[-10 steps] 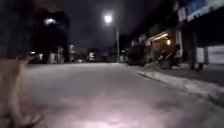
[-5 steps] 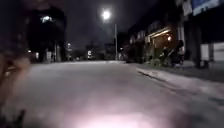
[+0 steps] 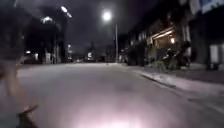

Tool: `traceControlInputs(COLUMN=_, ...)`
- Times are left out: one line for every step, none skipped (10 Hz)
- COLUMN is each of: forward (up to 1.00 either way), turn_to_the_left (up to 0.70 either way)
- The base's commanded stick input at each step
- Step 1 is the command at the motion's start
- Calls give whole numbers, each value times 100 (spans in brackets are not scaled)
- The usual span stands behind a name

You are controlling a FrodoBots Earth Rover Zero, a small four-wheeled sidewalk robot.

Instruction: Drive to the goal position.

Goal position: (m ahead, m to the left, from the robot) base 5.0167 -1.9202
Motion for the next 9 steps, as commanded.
traceControlInputs(forward=100, turn_to_the_left=0)
traceControlInputs(forward=100, turn_to_the_left=0)
traceControlInputs(forward=100, turn_to_the_left=0)
traceControlInputs(forward=100, turn_to_the_left=0)
traceControlInputs(forward=100, turn_to_the_left=0)
traceControlInputs(forward=100, turn_to_the_left=0)
traceControlInputs(forward=100, turn_to_the_left=0)
traceControlInputs(forward=100, turn_to_the_left=0)
traceControlInputs(forward=100, turn_to_the_left=0)
